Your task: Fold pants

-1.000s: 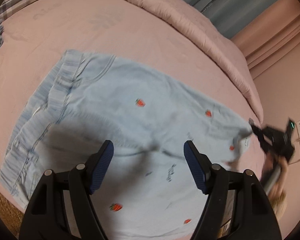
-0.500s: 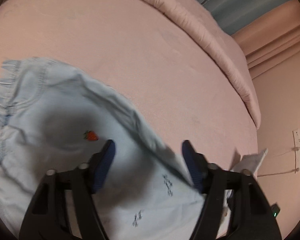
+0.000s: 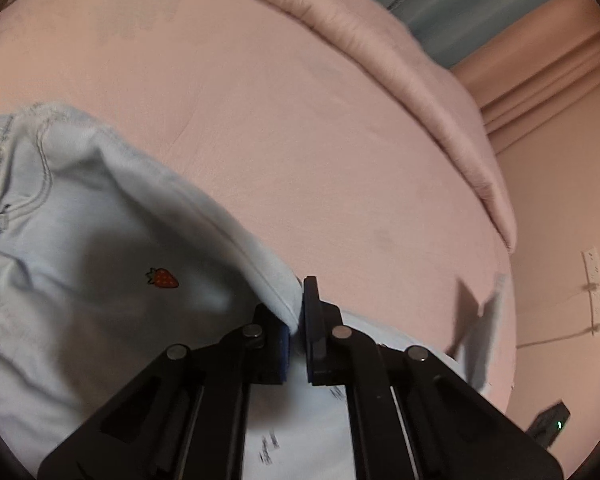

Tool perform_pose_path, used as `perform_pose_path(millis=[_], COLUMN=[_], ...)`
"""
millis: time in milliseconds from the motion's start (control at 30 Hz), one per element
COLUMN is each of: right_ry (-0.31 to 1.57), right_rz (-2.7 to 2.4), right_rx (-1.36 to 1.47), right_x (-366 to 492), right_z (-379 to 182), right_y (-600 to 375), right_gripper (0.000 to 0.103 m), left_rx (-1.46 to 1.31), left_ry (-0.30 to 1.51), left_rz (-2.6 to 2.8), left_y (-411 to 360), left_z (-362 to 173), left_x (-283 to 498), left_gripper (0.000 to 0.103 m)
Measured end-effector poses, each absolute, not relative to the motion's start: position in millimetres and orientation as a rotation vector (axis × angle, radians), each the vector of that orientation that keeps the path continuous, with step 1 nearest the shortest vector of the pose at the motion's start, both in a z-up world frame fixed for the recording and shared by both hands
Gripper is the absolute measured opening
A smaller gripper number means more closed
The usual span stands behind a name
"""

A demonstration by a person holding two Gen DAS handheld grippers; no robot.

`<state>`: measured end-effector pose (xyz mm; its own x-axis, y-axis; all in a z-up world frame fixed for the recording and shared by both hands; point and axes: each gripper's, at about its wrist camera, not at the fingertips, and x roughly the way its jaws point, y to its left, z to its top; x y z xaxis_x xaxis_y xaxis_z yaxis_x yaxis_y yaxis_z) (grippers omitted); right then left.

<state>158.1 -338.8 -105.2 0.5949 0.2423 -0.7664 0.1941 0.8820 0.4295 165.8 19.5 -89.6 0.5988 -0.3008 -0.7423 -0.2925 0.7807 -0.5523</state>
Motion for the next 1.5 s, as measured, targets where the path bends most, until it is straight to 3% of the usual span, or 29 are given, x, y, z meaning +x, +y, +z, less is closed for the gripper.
perform_pose_path(millis=[300,567,733,800,900,1067,1200,1500], right_ry=[0.851,0.877,0.943,0.957,0.958,0.957,0.949,0.921], right_rz=[0.033,-0.002,-0.018,-0.029,-0.034,-0.031,-0.030,-0.023], right_rx=[0.501,0.465,0.460,0.464,0.472,0.474,0.458,0.423], right_x=[134,114,112,113,115,116,113,102], right_z=[-72,-83,-105,-110,-112,-111,-109,-90], right_y=[-350,-349,-348,-347,-348,-349,-349,-353], right_gripper=[0.006,0.006,0.006,0.006,0.006,0.006,0.006,0.006], left_rx=[-0.615,-0.638,-0.698,-0.710,-0.725,-0.839,-0.867,-0.753], left_ry=[0.837,0.949,1.024,1.024,0.980,0.960,0.939,0.979], left_rz=[-0.124,-0.132,-0.100,-0.056,0.037,0.116,0.135,0.069], left_y=[-2,-17,-8,0,22,64,83,63], left_z=[-35,-77,-106,-107,-102,-108,-106,-78], left_x=[74,19,15,16,9,4,3,-28], left_gripper=[0.004,0.006,0.016,0.034,0.048,0.045,0.016,0.015])
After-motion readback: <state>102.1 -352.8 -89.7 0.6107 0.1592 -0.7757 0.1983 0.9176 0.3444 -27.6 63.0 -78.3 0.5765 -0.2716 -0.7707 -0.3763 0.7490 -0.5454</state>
